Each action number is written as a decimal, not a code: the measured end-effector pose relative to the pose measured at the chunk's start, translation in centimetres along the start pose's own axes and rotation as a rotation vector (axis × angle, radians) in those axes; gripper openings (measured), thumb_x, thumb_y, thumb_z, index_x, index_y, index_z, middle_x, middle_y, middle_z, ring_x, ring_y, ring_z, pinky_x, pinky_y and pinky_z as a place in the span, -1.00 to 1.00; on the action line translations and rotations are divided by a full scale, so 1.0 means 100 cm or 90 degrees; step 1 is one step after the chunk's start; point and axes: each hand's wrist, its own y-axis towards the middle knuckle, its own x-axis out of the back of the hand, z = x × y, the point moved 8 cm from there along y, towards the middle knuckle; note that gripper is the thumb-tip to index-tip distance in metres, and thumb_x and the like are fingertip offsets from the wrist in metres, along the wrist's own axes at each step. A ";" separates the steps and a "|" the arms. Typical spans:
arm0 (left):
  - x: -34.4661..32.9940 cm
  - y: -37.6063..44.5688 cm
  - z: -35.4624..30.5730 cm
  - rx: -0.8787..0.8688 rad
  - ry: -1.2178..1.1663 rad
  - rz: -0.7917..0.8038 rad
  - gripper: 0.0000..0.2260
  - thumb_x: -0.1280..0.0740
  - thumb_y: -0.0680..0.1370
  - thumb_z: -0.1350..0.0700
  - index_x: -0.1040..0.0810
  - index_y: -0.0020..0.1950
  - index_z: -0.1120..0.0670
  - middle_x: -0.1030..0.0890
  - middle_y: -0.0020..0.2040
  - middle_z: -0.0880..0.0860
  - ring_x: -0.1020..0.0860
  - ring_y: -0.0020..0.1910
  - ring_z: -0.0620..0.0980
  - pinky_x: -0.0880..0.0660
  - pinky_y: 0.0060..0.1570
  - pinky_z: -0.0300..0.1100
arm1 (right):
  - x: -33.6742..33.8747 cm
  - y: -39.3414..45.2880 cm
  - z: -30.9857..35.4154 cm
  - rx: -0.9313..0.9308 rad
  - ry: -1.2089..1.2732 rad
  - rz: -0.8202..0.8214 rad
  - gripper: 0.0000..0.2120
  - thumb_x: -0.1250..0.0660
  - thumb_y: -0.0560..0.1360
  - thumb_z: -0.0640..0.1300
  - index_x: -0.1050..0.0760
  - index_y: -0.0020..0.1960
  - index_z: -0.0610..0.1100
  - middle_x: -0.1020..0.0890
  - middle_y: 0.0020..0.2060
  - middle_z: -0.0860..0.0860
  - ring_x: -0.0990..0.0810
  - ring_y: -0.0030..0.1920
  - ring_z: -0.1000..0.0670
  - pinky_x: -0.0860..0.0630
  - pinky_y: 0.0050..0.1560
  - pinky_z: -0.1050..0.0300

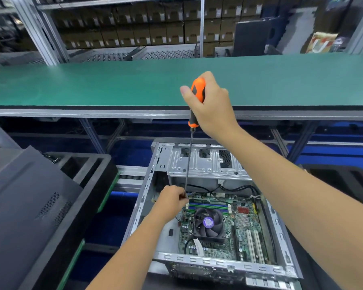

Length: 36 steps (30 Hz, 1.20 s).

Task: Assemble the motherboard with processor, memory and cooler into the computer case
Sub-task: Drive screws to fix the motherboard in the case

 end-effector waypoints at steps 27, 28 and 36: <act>-0.048 0.013 0.053 0.335 -0.123 0.041 -0.69 -0.47 0.35 0.29 -0.37 -0.07 0.13 -0.39 -0.12 0.00 -0.49 -0.12 -0.02 -0.44 -0.24 -0.30 | -0.056 -0.034 -0.010 -0.048 -0.064 0.295 -0.67 -0.35 0.52 0.12 -0.30 -0.15 -0.06 -0.57 -0.30 -0.08 -0.62 -0.38 -0.04 -0.59 -0.36 0.00; -0.049 0.013 0.054 0.338 -0.117 0.041 -0.70 -0.48 0.35 0.28 -0.37 -0.11 0.12 -0.38 -0.16 -0.02 -0.48 -0.14 -0.02 -0.44 -0.25 -0.30 | -0.057 -0.034 -0.009 -0.045 -0.069 0.296 -0.67 -0.35 0.52 0.12 -0.29 -0.17 -0.05 -0.56 -0.30 -0.07 -0.63 -0.36 -0.05 -0.59 -0.35 0.00; -0.053 0.018 0.058 0.337 -0.089 0.058 -0.70 -0.46 0.36 0.23 -0.31 -0.20 0.07 -0.33 -0.22 -0.07 -0.48 -0.21 -0.07 -0.40 -0.35 -0.32 | -0.065 -0.040 -0.008 -0.052 -0.073 0.331 -0.69 -0.34 0.53 0.12 -0.32 -0.11 -0.08 -0.59 -0.26 -0.10 -0.66 -0.25 -0.09 -0.62 -0.17 -0.12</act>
